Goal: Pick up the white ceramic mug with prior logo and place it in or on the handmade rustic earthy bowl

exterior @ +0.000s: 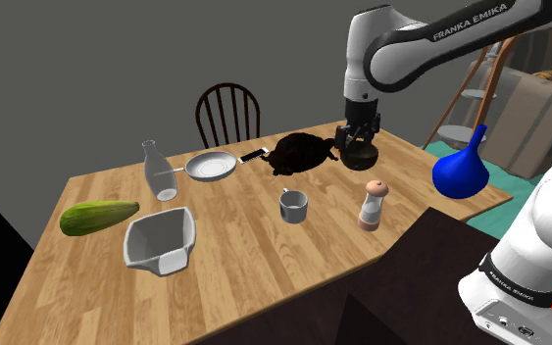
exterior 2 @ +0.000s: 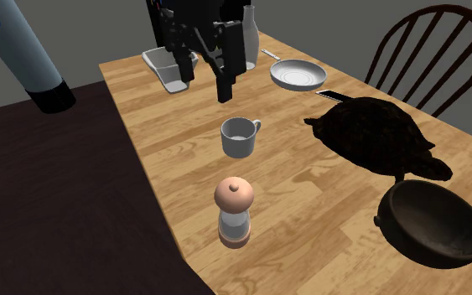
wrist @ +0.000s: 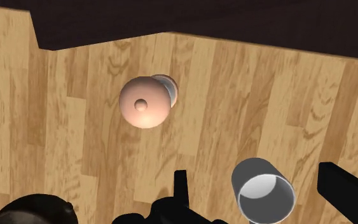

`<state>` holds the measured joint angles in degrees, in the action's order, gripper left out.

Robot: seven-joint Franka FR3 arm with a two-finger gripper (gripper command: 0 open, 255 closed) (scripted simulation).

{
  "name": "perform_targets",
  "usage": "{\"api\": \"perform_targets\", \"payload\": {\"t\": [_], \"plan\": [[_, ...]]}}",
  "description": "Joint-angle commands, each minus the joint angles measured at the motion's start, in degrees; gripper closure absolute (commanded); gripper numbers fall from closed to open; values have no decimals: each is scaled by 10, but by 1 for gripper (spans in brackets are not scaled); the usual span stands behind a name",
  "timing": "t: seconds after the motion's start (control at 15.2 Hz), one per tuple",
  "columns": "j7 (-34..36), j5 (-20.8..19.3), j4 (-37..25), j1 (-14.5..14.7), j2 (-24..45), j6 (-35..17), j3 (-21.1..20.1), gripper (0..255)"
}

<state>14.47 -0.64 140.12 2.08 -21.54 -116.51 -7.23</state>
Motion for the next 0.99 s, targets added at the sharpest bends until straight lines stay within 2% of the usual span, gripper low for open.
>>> {"api": "perform_targets", "payload": {"t": [0.0, 0.46, 0.92], "plan": [[15, -2, -11, 3, 43, -34, -10, 0], [65, -27, -61, 9, 193, -134, -35, 0], [121, -74, -150, 27, 350, -200, -41, 0]]}}
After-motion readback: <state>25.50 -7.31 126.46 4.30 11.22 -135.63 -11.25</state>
